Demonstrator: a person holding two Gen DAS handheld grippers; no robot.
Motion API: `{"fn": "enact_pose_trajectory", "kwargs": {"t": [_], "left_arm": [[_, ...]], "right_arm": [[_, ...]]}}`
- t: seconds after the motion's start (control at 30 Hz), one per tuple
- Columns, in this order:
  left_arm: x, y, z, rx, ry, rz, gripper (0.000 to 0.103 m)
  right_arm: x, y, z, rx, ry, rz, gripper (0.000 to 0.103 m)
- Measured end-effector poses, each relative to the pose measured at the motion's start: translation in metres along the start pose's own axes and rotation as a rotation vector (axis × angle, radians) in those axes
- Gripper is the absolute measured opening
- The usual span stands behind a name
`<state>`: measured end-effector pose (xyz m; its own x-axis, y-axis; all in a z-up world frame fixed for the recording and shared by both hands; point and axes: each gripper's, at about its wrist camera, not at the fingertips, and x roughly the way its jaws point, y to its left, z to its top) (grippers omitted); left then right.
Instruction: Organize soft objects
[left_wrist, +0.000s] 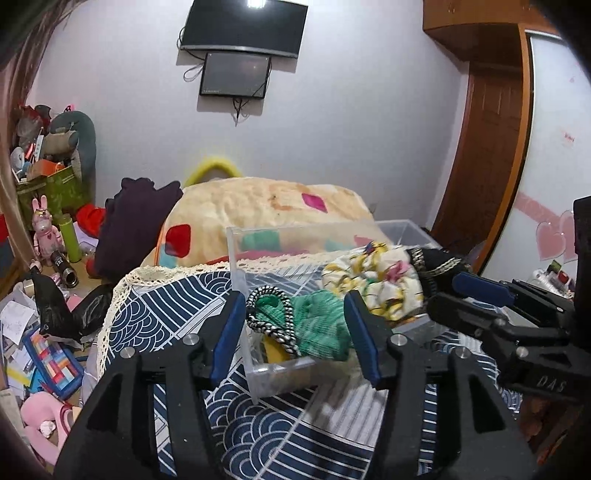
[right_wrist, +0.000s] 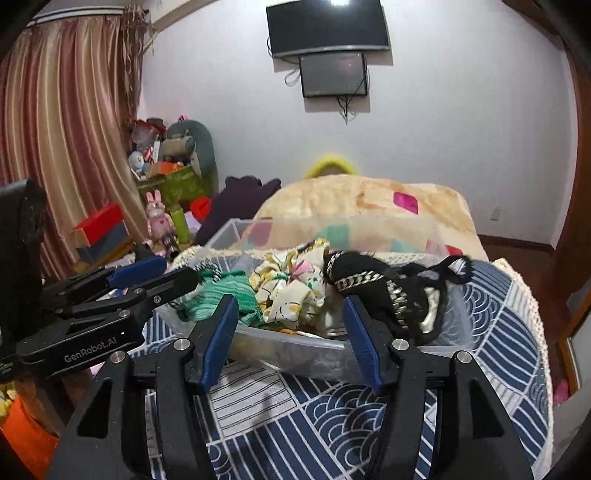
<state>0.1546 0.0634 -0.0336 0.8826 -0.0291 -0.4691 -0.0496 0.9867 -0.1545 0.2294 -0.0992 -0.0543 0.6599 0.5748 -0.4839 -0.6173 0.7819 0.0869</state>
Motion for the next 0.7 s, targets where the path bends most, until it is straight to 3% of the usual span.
{"fn": "enact_pose_trajectory", "kwargs": {"t": [0.43, 0.53, 0.6, 0.7], "left_arm": [[-0.076, -0.032, 0.000, 0.047, -0.173, -0.024, 0.055], [-0.091, -0.039, -0.003, 0.067, -0.203, -0.021, 0.065], [-0.100, -0.041, -0.006, 0.060, -0.222, -0.029, 0.074], [-0.109, -0.046, -0.010, 0.071, -0.233, -0.036, 0.080]], "right_arm": [[-0.067, 0.004, 0.004, -0.058, -0.167, -0.031, 0.055], [-0.078, 0.005, 0.002, -0.063, -0.193, -0.046, 0.058], [-0.084, 0.005, -0.002, -0.061, -0.209, -0.061, 0.071], [-0.091, 0.004, -0.005, -0.062, -0.235, -0.089, 0.075]]}}
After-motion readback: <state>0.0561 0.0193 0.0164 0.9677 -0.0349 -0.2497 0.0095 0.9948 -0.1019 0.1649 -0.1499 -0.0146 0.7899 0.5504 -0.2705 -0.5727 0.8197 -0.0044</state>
